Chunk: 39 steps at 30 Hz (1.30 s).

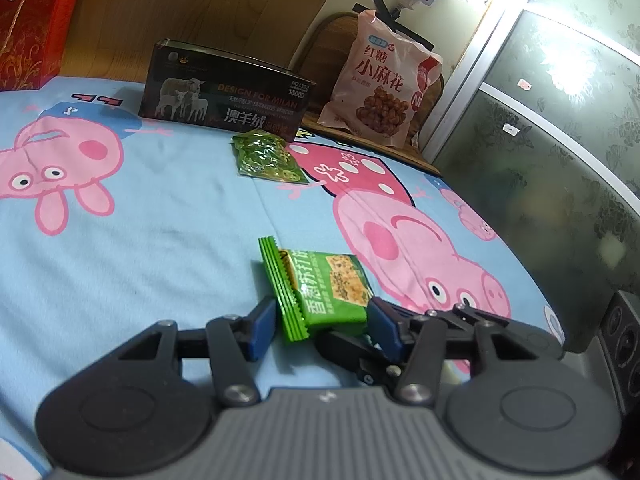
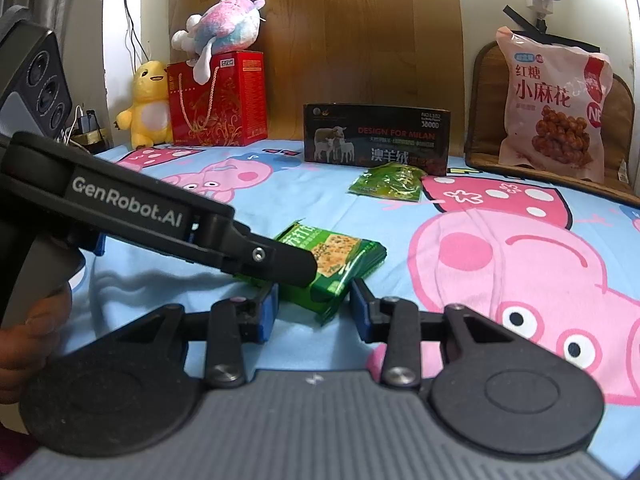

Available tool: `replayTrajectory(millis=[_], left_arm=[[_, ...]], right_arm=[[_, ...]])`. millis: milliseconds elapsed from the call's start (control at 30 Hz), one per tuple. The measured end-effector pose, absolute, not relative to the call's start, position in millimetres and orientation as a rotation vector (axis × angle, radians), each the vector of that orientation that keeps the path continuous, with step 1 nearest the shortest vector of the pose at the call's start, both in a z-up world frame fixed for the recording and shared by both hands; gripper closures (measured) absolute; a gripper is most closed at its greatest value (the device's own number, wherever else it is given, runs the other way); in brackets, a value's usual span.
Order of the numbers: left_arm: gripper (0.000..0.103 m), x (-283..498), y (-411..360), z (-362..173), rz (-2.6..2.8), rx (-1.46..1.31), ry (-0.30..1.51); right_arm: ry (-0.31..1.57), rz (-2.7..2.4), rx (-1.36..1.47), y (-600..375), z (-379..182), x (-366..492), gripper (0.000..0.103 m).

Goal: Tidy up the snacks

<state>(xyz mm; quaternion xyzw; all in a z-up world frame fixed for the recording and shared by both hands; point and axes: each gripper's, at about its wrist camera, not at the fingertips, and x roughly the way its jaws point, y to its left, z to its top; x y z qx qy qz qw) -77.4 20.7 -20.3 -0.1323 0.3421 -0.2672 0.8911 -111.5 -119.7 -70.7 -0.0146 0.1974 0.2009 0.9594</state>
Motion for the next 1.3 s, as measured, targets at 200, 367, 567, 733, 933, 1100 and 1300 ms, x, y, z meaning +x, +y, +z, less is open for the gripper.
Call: replayTrajectory(millis=[200, 367, 567, 733, 933, 1100, 1300], left_arm=[[0.054, -77.6, 20.8, -20.1, -0.555, -0.275, 0.71], [0.054, -77.4, 21.4, -20.2, -0.554, -0.274, 0.71], [0.052, -78.6, 18.9, -19.5, -0.549, -0.257, 0.708], [0.05, -78.3, 17.0, -19.0, -0.548, -0.248, 0.704], [0.048, -79.6, 15.7, -19.4, -0.551, -0.246, 0.7], [0.048, -80.3, 15.6, -20.2, -0.552, -0.247, 0.698], [0.045, -80.4, 15.8, -20.1, -0.555, -0.246, 0.695]], right_arm=[[0.393, 0.408, -0.041, -119.3, -70.6, -113.4, 0.064], [0.386, 0.409, -0.044, -119.8, -71.2, -114.6, 0.064], [0.382, 0.409, -0.048, -120.6, -71.5, -117.4, 0.066], [0.383, 0.407, -0.066, -119.4, -70.8, -118.6, 0.067], [0.384, 0.402, -0.064, -118.4, -71.2, -118.7, 0.067], [0.384, 0.401, -0.063, -118.6, -71.6, -119.3, 0.067], [0.384, 0.401, -0.062, -118.7, -71.5, -119.0, 0.067]])
